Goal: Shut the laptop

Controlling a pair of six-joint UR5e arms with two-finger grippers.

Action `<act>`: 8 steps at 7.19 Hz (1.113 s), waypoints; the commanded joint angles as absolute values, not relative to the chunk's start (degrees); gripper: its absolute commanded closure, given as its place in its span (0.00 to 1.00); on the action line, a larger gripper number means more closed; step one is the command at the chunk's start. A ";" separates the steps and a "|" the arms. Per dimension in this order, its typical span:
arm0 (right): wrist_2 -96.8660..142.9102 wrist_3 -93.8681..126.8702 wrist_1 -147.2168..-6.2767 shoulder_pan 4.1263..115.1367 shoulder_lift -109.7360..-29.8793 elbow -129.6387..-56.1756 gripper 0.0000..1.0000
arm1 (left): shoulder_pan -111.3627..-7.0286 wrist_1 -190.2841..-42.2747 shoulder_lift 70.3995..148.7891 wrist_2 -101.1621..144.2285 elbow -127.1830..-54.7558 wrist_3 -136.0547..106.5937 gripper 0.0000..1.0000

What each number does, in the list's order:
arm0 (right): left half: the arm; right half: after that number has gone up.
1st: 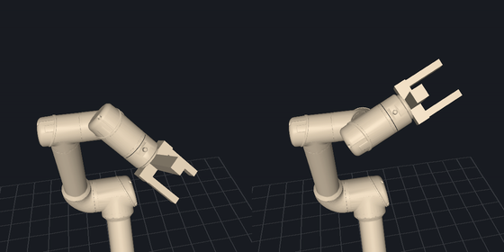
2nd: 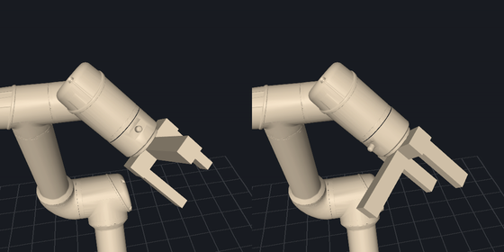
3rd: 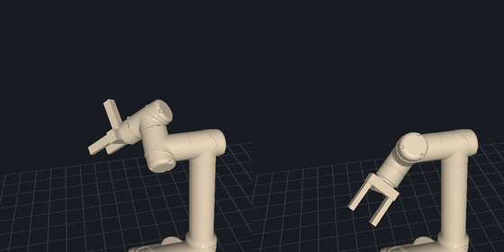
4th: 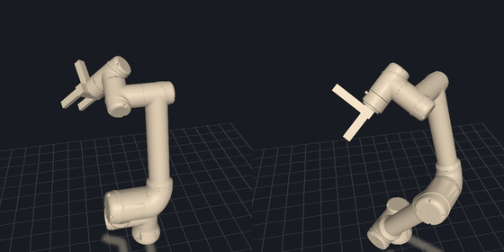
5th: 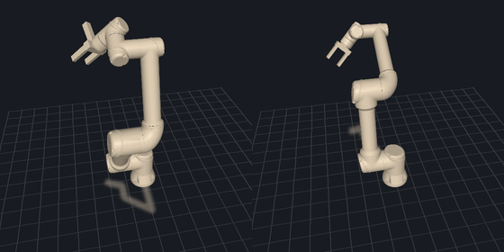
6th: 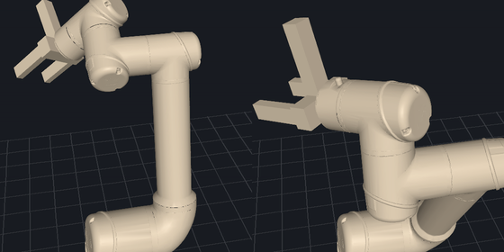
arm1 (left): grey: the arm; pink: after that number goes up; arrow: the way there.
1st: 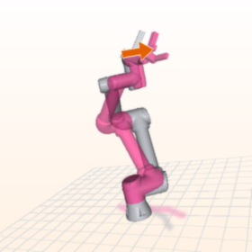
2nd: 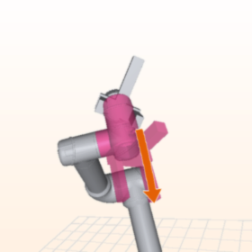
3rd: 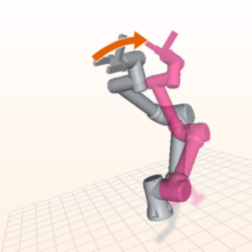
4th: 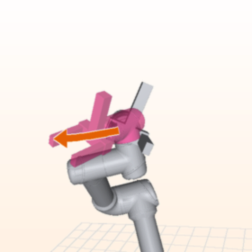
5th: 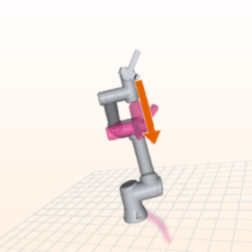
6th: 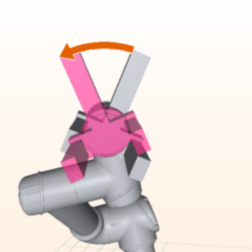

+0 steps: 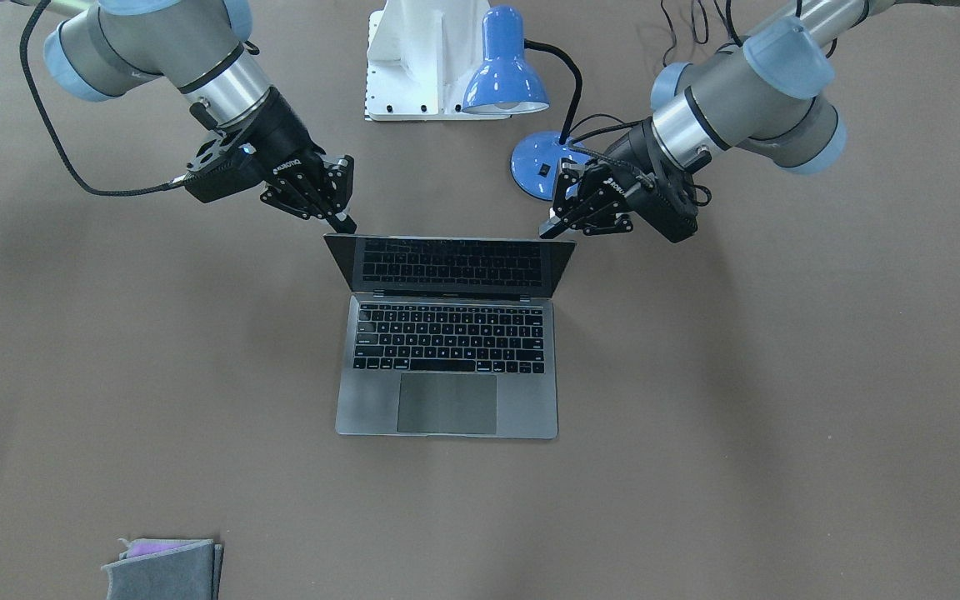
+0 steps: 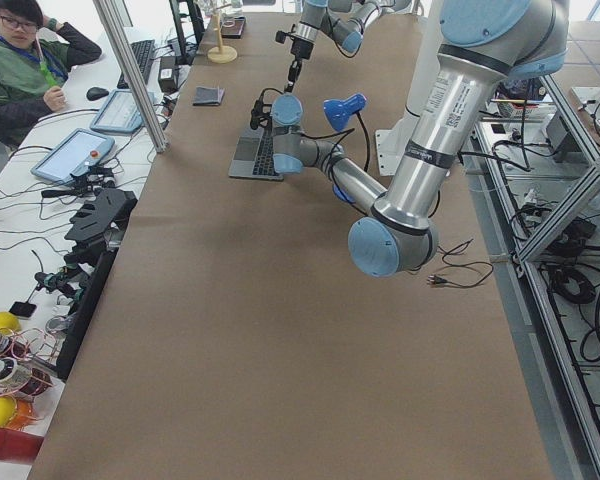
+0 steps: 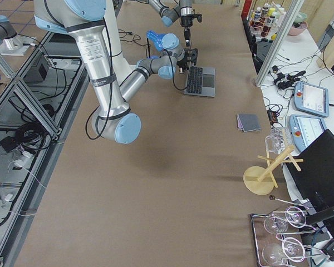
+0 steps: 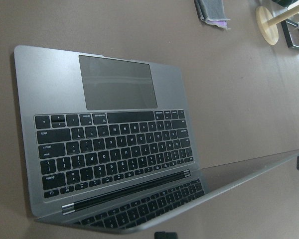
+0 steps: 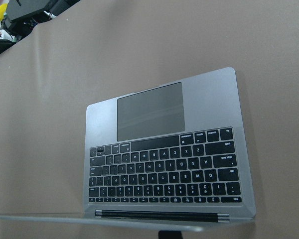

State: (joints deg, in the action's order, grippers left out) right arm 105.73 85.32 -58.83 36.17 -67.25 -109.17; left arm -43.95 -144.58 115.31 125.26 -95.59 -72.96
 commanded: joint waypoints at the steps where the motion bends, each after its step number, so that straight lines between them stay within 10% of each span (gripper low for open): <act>1: 105.73 85.25 -58.80 37.08 -65.84 -107.24 1.00 | -45.69 -144.58 117.06 125.24 -93.35 -72.60 1.00; 8: 105.73 83.85 -58.36 41.57 -56.79 -91.25 1.00 | -46.76 -144.76 123.47 119.37 -82.11 -72.07 1.00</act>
